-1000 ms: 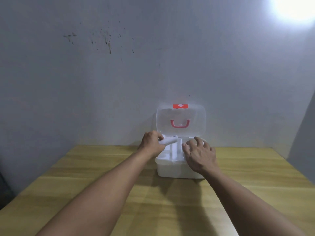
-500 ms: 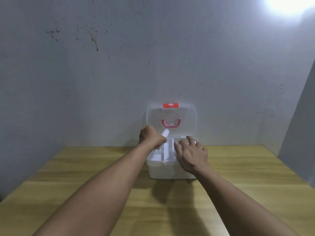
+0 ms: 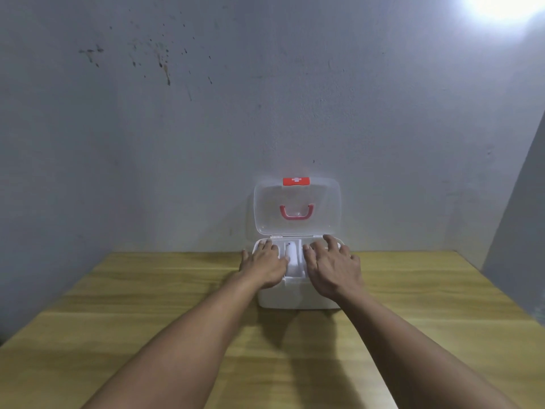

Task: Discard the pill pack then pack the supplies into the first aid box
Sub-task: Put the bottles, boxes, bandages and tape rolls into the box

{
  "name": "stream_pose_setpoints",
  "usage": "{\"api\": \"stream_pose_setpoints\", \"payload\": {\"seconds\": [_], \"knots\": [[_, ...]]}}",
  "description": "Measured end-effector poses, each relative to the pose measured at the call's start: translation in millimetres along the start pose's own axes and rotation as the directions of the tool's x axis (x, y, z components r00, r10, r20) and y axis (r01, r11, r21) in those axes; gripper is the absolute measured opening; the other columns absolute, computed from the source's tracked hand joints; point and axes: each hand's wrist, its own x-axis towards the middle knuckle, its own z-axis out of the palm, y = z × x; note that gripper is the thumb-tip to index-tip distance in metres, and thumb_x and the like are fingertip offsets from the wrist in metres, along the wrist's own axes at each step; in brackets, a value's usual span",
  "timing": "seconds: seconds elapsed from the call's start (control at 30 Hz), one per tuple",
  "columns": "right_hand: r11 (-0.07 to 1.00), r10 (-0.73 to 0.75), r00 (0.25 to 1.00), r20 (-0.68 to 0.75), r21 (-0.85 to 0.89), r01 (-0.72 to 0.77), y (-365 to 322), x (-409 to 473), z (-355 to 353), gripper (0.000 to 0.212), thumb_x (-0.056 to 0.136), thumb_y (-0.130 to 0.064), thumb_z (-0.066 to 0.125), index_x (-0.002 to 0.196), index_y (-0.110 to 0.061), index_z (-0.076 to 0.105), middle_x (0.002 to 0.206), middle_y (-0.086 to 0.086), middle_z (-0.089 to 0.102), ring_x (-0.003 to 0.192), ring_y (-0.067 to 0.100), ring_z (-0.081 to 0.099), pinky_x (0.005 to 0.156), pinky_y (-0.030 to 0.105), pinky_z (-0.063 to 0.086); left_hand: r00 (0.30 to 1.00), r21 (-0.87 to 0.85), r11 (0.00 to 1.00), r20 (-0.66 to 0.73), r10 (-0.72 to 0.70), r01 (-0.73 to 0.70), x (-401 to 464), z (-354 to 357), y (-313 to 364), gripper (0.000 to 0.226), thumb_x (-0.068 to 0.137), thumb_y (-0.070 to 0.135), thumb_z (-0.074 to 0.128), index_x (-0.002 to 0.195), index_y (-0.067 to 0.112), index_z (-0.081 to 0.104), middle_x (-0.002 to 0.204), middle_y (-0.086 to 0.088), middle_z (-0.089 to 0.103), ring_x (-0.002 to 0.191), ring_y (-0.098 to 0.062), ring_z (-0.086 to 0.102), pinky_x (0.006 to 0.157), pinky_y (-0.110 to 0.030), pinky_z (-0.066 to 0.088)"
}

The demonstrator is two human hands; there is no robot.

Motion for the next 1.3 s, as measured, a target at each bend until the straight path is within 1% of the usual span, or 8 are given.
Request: {"api": "stream_pose_setpoints", "payload": {"seconds": [0.2,0.33,0.43,0.83,0.93,1.07,1.2,1.3], "knots": [[1.000,0.001,1.000,0.013,-0.005,0.000,-2,-1,0,0.063,0.090,-0.058,0.010,0.126,-0.026,0.050,0.148,0.004,0.036,0.132,0.031,0.037,0.098,0.051,0.034,0.991,-0.187,0.982,-0.129,-0.021,-0.003,-13,-10,-12,0.063,0.098,0.049,0.025,0.151,0.017,0.018,0.162,0.000,0.006,0.149,-0.019,0.001,0.115,-0.057,-0.006],[1.000,0.016,1.000,0.023,0.000,-0.016,-1,0,-3,0.063,0.091,-0.058,0.011,0.127,-0.025,0.050,0.148,0.005,0.037,0.132,0.031,0.037,0.100,0.051,0.033,0.980,-0.292,0.956,-0.184,-0.072,0.016,-32,-25,-37,0.040,0.096,0.041,0.038,0.118,0.015,0.057,0.138,-0.010,0.050,0.137,-0.030,0.036,0.111,-0.052,0.027],[1.000,0.025,1.000,0.015,0.005,-0.025,-2,-2,-5,0.059,0.093,-0.057,0.016,0.125,-0.022,0.051,0.144,0.006,0.041,0.129,0.033,0.040,0.099,0.050,0.034,0.974,-0.395,0.914,-0.156,-0.167,0.093,-56,-31,-63,0.045,0.091,0.039,0.052,0.125,0.011,0.060,0.137,-0.013,0.056,0.128,-0.029,0.050,0.106,-0.038,0.039],[0.998,0.050,0.998,0.047,-0.047,-0.048,-6,-2,-7,0.065,0.089,-0.059,0.012,0.130,-0.023,0.048,0.146,0.009,0.037,0.125,0.038,0.041,0.099,0.051,0.034,0.940,-0.256,0.906,0.153,-0.306,0.337,-146,-9,-166,0.093,0.057,0.035,0.089,0.139,0.022,0.046,0.133,-0.005,0.059,0.106,-0.020,0.062,0.078,-0.025,0.054],[0.997,0.062,0.997,0.044,-0.045,-0.060,-6,-3,-8,0.066,0.088,-0.059,0.012,0.129,-0.024,0.049,0.145,0.008,0.038,0.124,0.037,0.042,0.097,0.050,0.034,0.942,-0.089,0.942,0.135,-0.309,0.322,-150,-2,-168,0.100,0.055,0.034,0.088,0.142,0.024,0.041,0.141,-0.004,0.053,0.120,-0.022,0.054,0.092,-0.025,0.049],[0.998,0.057,0.997,0.050,-0.044,-0.054,-6,-2,-8,0.066,0.088,-0.059,0.012,0.129,-0.024,0.049,0.145,0.008,0.038,0.123,0.037,0.042,0.097,0.050,0.035,0.960,-0.135,0.951,-0.003,-0.280,0.277,-149,6,-159,0.072,0.066,0.031,0.077,0.133,0.022,0.054,0.132,-0.006,0.060,0.122,-0.024,0.055,0.097,-0.028,0.046],[0.998,0.052,0.998,0.041,-0.036,-0.050,-5,-3,-8,0.064,0.089,-0.059,0.012,0.129,-0.024,0.049,0.145,0.007,0.038,0.124,0.036,0.042,0.097,0.050,0.035,0.970,-0.102,0.969,-0.077,-0.231,0.223,-143,10,-148,0.014,0.077,0.029,0.066,0.088,0.023,0.071,0.098,-0.005,0.072,0.095,-0.025,0.064,0.070,-0.029,0.046],[0.998,0.050,0.998,0.047,-0.036,-0.048,-5,-3,-8,0.063,0.089,-0.058,0.012,0.129,-0.025,0.049,0.145,0.006,0.037,0.125,0.036,0.042,0.098,0.050,0.035,0.968,-0.097,0.974,-0.126,-0.217,0.206,-136,6,-138,0.014,0.082,0.032,0.063,0.091,0.023,0.071,0.096,-0.002,0.072,0.089,-0.023,0.064,0.066,-0.027,0.044]]}}
